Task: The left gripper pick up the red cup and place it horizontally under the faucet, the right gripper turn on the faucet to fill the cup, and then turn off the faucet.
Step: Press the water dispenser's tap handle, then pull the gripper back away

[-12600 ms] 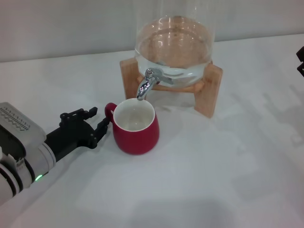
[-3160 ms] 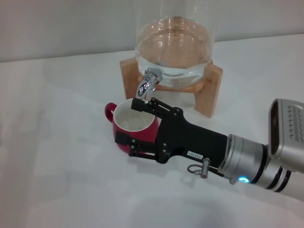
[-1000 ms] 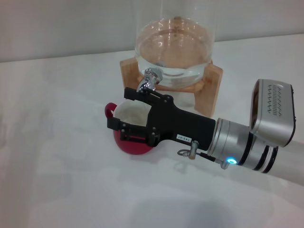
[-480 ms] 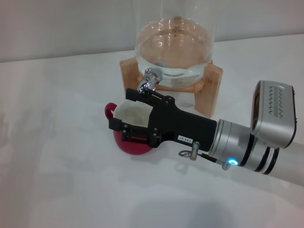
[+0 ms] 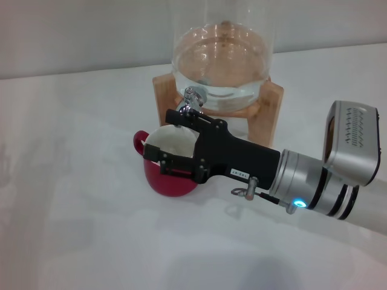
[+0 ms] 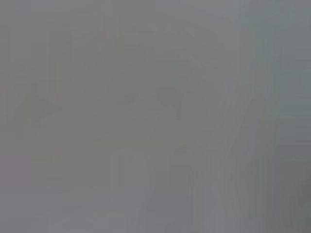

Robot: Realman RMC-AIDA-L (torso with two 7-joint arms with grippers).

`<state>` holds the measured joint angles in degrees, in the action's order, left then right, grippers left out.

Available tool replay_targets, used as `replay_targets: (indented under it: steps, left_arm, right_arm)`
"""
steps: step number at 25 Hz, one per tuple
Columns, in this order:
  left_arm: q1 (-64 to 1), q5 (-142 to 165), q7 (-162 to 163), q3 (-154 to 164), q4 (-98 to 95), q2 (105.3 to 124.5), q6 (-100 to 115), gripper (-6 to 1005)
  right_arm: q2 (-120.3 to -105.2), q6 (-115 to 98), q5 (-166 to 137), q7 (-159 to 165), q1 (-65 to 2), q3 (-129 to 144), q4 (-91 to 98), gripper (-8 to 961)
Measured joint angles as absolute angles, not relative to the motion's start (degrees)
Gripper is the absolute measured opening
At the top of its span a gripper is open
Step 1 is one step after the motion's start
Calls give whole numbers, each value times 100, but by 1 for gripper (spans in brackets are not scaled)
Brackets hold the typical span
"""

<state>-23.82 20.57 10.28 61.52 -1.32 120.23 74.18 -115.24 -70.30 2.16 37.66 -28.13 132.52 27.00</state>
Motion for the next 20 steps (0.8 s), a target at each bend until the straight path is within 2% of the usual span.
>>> replay_targets:
  steps: [20]
  left_arm:
    - [-2391, 2047, 1028, 6152, -134, 12015, 7447, 515]
  right_arm:
    - [-11482, -7022, 201, 3771, -2766, 13116, 2678, 870]
